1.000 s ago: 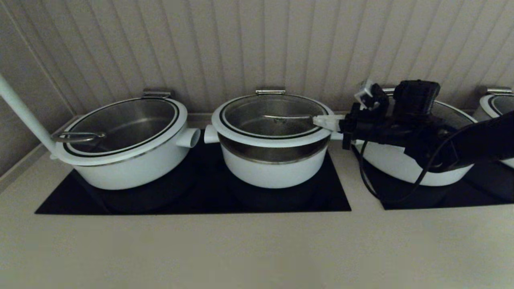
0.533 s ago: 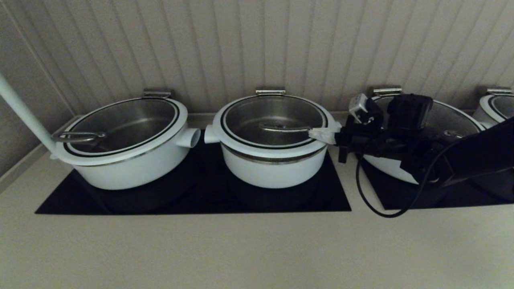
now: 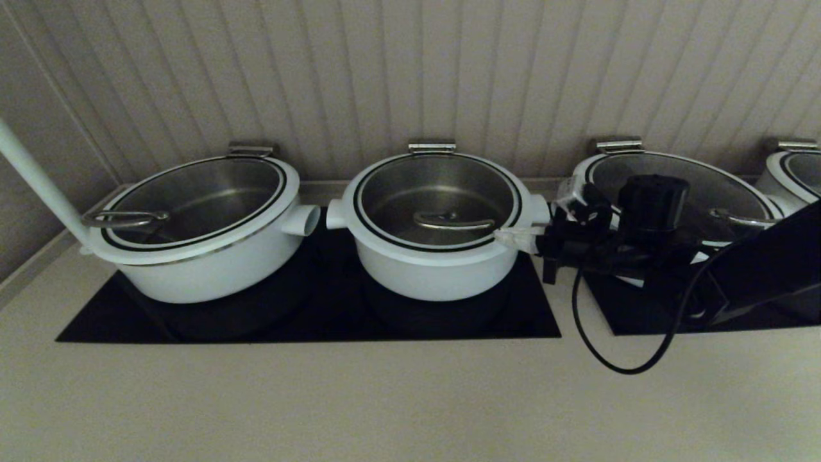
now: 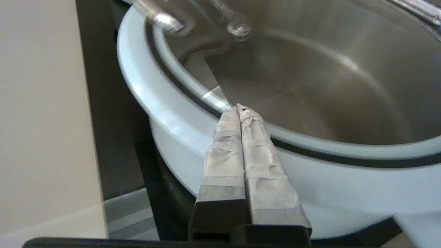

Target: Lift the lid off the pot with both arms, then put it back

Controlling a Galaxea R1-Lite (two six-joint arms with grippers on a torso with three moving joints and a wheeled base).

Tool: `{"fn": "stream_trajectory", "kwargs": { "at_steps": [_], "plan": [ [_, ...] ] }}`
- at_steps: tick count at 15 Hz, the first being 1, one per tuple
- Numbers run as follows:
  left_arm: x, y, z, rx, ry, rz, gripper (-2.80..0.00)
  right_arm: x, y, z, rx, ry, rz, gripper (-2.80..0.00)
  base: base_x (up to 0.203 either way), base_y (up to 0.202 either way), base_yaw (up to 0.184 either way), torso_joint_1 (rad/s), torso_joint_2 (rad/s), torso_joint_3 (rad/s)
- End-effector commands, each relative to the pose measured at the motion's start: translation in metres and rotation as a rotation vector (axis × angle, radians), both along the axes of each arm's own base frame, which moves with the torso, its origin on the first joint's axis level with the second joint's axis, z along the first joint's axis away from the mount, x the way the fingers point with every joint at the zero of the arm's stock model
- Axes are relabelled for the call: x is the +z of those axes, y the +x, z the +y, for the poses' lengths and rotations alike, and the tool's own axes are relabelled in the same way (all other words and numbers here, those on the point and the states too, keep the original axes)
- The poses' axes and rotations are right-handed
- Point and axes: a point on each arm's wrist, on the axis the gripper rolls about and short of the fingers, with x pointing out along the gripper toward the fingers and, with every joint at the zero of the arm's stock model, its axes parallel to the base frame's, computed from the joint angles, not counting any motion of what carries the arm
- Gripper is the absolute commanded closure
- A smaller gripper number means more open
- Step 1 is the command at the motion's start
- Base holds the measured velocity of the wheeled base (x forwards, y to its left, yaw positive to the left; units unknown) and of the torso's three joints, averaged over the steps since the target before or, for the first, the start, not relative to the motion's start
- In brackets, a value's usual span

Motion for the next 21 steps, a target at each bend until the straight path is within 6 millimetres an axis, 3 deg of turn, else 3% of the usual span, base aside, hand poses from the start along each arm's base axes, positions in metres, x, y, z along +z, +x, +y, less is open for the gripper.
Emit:
{"fn": "stream_trajectory", "kwargs": {
  "at_steps": [1,5,8,12,18,21],
  "plan": [
    [0.000,0.000,0.000,0.000,0.000,0.000,0.00,-0.007,-0.004,-0.001,0.006,-0.005,0.015,0.00,0.000,0.000,0.000,0.000,0.00,0.000],
    [0.000,0.000,0.000,0.000,0.000,0.000,0.00,-0.008,-0.007,-0.002,0.001,-0.003,0.006,0.00,0.000,0.000,0.000,0.000,0.00,0.000],
    [0.000,0.000,0.000,0.000,0.000,0.001,0.00,0.013,-0.008,-0.010,-0.046,0.011,-0.053,0.00,0.000,0.000,0.000,0.000,0.00,0.000],
    [0.000,0.000,0.000,0.000,0.000,0.001,0.00,0.047,-0.016,-0.047,-0.191,0.013,-0.085,0.00,0.000,0.000,0.000,0.000,0.00,0.000],
    [0.000,0.000,0.000,0.000,0.000,0.000,0.00,0.145,-0.034,-0.072,-0.283,0.063,-0.207,0.00,0.000,0.000,0.000,0.000,0.00,0.000],
    [0.000,0.000,0.000,0.000,0.000,0.001,0.00,0.194,-0.064,-0.101,-0.615,0.092,-0.075,0.00,0.000,0.000,0.000,0.000,0.00,0.000]
  ]
}}
